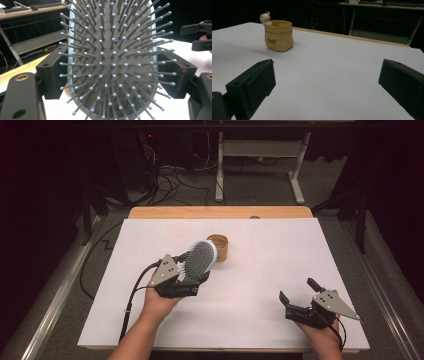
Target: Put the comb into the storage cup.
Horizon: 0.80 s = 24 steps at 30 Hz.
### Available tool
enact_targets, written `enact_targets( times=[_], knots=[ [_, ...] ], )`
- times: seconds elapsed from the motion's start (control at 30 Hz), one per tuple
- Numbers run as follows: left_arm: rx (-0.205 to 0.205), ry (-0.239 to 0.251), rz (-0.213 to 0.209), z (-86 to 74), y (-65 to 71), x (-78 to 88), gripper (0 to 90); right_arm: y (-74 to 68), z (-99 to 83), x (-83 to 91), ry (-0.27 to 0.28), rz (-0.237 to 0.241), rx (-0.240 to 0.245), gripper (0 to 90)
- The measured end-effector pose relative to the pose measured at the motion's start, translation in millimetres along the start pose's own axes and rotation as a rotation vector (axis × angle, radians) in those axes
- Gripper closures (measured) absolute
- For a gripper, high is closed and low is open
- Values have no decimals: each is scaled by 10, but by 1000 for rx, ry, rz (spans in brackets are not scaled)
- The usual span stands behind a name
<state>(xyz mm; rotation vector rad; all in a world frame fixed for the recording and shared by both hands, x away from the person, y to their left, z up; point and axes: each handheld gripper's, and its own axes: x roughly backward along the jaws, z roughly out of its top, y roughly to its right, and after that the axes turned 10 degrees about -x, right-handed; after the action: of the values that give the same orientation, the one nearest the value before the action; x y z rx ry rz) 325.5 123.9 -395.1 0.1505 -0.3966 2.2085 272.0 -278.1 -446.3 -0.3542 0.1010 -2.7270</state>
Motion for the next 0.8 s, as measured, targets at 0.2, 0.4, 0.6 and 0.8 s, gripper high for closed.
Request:
enact_targets(
  times=[0.2, 0.4, 0.6, 0.8],
  knots=[
    [-21, -6, 0, -40, 61, -4, 202, -15, -20, -32, -19, 7, 6, 16],
    [-25, -8, -21, -75, 152, -4, 202, -87, -15, -81, -30, 32, 6, 16],
    [-29, -2, -22, -82, 168, -14, 201, -166, 12, -195, -40, 61, -15, 13],
    [-29, 2, -11, -113, 168, -16, 201, -272, 68, -324, -64, 83, -6, 11]
  ],
)
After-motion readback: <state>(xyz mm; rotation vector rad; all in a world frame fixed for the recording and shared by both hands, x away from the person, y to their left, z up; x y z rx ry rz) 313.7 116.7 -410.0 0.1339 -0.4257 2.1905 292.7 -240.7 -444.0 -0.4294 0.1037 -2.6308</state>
